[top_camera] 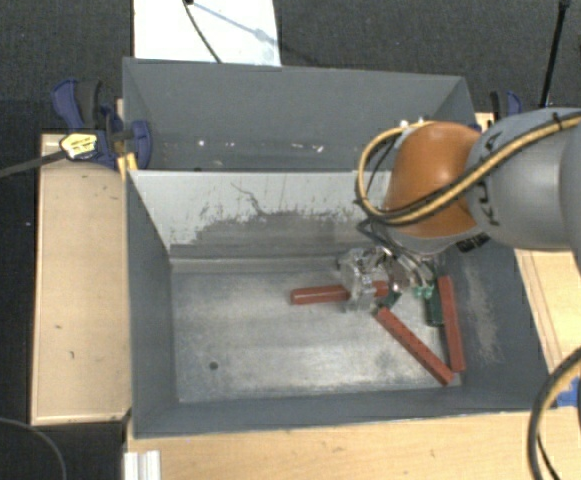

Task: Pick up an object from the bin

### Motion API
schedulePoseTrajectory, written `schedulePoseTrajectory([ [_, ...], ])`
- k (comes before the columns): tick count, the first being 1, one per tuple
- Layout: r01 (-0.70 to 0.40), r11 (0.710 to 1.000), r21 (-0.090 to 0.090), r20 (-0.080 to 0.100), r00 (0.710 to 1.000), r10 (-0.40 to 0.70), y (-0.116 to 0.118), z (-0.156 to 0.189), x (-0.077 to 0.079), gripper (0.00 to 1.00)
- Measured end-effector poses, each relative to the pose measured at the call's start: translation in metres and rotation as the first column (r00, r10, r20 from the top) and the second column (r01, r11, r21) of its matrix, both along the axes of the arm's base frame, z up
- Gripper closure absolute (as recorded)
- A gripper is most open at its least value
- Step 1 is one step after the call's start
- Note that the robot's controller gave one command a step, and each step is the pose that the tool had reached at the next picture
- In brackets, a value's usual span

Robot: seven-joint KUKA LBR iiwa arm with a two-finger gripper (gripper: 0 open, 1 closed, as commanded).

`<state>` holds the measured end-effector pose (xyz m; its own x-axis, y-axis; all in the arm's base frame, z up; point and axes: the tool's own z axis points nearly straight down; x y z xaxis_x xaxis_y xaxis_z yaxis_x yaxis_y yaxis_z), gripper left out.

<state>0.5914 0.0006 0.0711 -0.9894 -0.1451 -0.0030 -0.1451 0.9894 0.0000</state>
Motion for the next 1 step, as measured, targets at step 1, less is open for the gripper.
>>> schedulePoseTrajectory([
  [1, -0.017, 1.000, -0.001, 0.008, 1.000, 0.017, -0.0092, 0.1368, -0.0015, 1.00],
])
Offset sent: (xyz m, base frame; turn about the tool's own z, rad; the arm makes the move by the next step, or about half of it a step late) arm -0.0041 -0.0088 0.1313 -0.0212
